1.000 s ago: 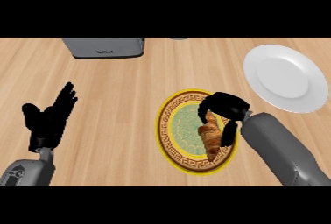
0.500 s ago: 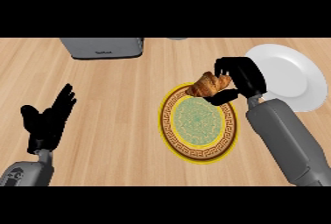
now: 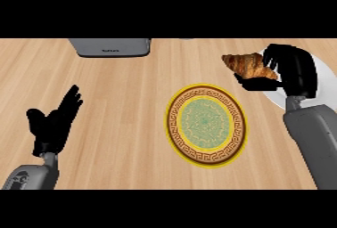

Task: Pick the croissant from the plate and place it in the plate

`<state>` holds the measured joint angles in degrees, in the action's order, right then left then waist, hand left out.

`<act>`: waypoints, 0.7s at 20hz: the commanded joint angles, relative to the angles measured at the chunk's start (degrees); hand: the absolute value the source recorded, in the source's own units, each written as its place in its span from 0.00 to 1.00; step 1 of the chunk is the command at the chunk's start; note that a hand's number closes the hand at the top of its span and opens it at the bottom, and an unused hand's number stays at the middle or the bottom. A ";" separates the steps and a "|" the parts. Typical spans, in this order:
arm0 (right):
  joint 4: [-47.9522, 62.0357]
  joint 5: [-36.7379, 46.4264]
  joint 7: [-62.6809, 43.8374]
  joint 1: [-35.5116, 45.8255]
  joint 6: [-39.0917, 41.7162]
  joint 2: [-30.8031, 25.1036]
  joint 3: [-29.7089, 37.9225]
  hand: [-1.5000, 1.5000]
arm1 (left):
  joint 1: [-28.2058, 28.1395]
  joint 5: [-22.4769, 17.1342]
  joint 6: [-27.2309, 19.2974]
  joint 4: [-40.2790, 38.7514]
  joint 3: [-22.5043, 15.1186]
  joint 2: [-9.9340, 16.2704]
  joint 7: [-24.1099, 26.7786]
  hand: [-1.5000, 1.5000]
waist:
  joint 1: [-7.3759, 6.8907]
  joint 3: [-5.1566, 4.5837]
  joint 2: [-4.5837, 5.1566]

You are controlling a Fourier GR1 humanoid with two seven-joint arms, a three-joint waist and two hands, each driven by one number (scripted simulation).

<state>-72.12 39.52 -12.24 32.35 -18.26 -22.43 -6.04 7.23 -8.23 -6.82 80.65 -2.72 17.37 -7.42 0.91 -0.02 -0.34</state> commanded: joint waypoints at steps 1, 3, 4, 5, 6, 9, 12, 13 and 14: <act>3.02 -4.12 1.85 -1.55 -1.20 -1.58 6.94 1.00 | 1.59 0.15 0.29 1.74 -0.07 -0.15 -3.33 0.50 | -0.94 0.06 0.37; 2.68 -3.04 1.44 -2.00 -0.08 -3.53 8.34 1.00 | 2.52 -0.58 2.21 -2.34 1.69 -0.47 -0.15 0.50 | -0.83 0.01 0.38; 5.65 -4.18 3.64 -1.88 -2.20 -2.37 9.73 1.00 | 4.88 1.28 -0.15 -2.91 0.86 -1.84 -0.90 0.50 | -0.88 0.03 0.45; 10.21 -4.62 5.50 1.22 -0.52 -4.73 11.46 1.00 | -0.08 0.75 2.32 -0.78 0.56 -0.86 1.08 0.50 | -1.41 0.03 0.47; 10.56 -6.05 6.80 0.70 0.70 -7.15 13.31 1.00 | 1.38 0.38 1.85 1.86 1.19 0.05 -1.90 0.50 | -1.36 0.05 0.42; 21.32 -7.66 12.97 4.47 0.15 -8.33 16.36 1.00 | 4.49 0.06 4.06 -4.86 2.94 0.33 0.93 0.50 | -1.60 0.05 0.73; 28.76 -5.94 18.36 5.65 -2.05 -8.52 16.74 1.00 | 3.37 2.27 1.31 -0.60 1.90 -1.51 -0.51 0.50 | -1.67 0.06 0.58; 33.48 -5.65 20.93 6.52 -2.24 -9.84 17.31 1.00 | 3.06 0.34 3.37 -1.26 2.81 -0.56 -0.70 0.50 | -2.14 0.08 0.77; 36.11 -4.32 21.35 5.62 -2.33 -11.45 17.08 1.00 | 4.90 0.53 3.37 -2.29 2.75 -0.19 -1.40 0.50 | -2.46 0.12 1.08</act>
<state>-45.91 33.91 3.94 36.99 -19.91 -30.76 9.54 10.42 -7.11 -4.51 79.24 -0.83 16.62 -8.02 -0.95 0.05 0.37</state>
